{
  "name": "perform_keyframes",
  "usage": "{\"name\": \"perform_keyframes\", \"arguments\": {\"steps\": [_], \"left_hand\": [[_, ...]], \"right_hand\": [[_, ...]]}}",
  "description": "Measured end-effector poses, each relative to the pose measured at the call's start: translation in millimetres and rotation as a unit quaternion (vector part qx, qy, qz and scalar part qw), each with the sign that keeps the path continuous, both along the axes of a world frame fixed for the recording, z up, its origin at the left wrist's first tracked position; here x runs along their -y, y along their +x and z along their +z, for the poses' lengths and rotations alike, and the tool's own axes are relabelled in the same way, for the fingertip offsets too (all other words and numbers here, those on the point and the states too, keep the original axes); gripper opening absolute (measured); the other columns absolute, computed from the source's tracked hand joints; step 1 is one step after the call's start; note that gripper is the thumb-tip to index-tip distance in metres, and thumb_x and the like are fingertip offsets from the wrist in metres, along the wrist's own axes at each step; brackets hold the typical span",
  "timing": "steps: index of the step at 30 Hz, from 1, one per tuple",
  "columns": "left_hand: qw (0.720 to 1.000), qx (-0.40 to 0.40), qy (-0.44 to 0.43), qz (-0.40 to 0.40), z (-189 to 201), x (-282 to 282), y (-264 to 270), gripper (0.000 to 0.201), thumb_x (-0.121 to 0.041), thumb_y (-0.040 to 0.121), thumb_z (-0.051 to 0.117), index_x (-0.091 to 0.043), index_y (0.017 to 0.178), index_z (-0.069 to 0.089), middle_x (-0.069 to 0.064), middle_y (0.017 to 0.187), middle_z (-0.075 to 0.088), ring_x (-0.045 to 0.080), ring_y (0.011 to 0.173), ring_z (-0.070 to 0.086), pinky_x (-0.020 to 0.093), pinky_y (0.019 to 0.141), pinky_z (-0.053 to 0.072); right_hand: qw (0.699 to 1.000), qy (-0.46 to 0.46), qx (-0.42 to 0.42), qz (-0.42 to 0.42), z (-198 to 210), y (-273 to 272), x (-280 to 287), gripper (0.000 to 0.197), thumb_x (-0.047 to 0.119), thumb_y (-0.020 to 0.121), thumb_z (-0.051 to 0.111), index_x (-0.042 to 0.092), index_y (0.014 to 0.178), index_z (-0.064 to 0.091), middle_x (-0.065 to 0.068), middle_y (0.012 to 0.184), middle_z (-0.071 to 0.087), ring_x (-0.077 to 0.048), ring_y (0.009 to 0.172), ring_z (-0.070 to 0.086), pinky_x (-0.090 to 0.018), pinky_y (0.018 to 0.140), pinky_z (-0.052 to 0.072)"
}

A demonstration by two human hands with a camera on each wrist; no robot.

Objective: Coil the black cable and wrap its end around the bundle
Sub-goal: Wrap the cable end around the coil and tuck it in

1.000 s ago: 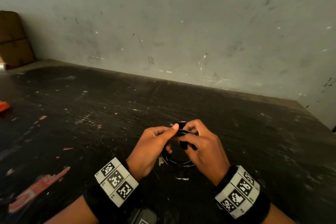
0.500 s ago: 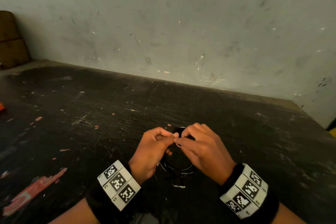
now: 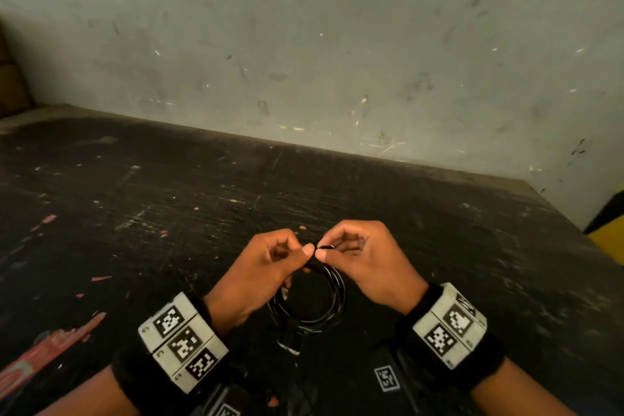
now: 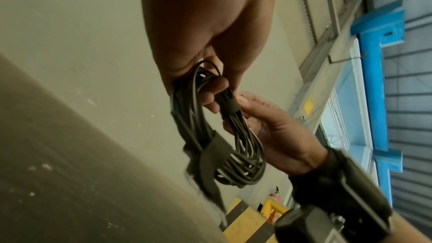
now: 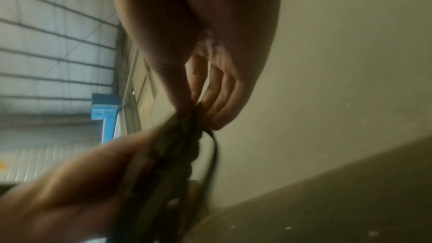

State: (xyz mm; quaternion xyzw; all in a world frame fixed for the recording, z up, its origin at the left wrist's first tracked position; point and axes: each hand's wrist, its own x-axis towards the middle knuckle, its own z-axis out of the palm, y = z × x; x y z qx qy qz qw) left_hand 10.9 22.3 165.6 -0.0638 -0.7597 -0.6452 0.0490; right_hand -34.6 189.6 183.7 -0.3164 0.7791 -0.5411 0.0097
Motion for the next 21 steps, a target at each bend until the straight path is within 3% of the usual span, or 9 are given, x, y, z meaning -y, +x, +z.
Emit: {"name": "perform_keyframes", "arguments": {"steps": [5, 8, 12, 15, 18, 21], "left_hand": [[0.997, -0.017, -0.068, -0.019, -7, 6, -8, 0.019, -0.016, 0.089, 0.060, -0.013, 0.070, 0.061, -0.007, 0.060, 0.063, -0.001, 0.056, 0.055, 0.016, 0.052, 0.044], [0.996, 0.011, -0.080, -0.038, -15, 4, -16, 0.018, -0.018, 0.089, 0.060, -0.011, 0.074, 0.065, -0.005, 0.062, 0.066, 0.002, 0.061, 0.059, 0.016, 0.054, 0.044], [0.991, 0.136, 0.001, -0.014, -36, 5, -29, 0.020, -0.027, 0.089, 0.058, -0.012, 0.098, 0.068, 0.011, 0.091, 0.074, 0.016, 0.081, 0.065, 0.026, 0.069, 0.049], [0.963, 0.250, 0.102, 0.005, -60, 9, -30, 0.030, -0.033, 0.079, 0.065, -0.010, 0.098, 0.068, 0.015, 0.093, 0.072, 0.022, 0.078, 0.069, 0.029, 0.065, 0.054], [0.941, 0.287, 0.178, 0.024, -88, 6, -31, 0.027, -0.010, 0.080, 0.068, -0.002, 0.105, 0.064, 0.010, 0.080, 0.074, 0.020, 0.070, 0.073, 0.024, 0.058, 0.058], [0.938, 0.286, 0.189, 0.053, -113, -2, -35, 0.021, 0.006, 0.082, 0.062, 0.007, 0.104, 0.061, 0.016, 0.079, 0.070, 0.015, 0.061, 0.072, 0.021, 0.057, 0.059]], "right_hand": [[0.998, -0.006, 0.059, -0.019, -6, -2, -3, 0.019, 0.001, 0.075, 0.072, 0.015, 0.080, 0.061, 0.003, 0.072, 0.062, -0.002, 0.064, 0.060, -0.017, 0.064, 0.049], [0.994, -0.017, 0.099, -0.038, -21, -4, -5, 0.022, 0.001, 0.074, 0.073, 0.018, 0.078, 0.060, 0.004, 0.069, 0.062, -0.004, 0.060, 0.060, -0.020, 0.062, 0.049], [0.974, -0.078, 0.148, -0.153, -47, -14, -18, 0.024, -0.002, 0.074, 0.073, 0.018, 0.074, 0.059, 0.000, 0.068, 0.062, -0.002, 0.058, 0.060, -0.018, 0.059, 0.048], [0.941, -0.138, 0.211, -0.227, -68, -19, -32, 0.020, -0.005, 0.076, 0.069, 0.012, 0.075, 0.058, -0.005, 0.071, 0.062, -0.008, 0.060, 0.063, -0.022, 0.056, 0.053], [0.916, -0.150, 0.257, -0.270, -96, -22, -40, 0.019, -0.007, 0.078, 0.066, 0.009, 0.077, 0.057, -0.011, 0.078, 0.062, -0.019, 0.066, 0.064, -0.024, 0.057, 0.057], [0.903, -0.134, 0.289, -0.289, -123, -21, -45, 0.019, -0.008, 0.079, 0.065, 0.009, 0.078, 0.056, -0.013, 0.079, 0.062, -0.021, 0.068, 0.065, -0.024, 0.057, 0.057]]}}
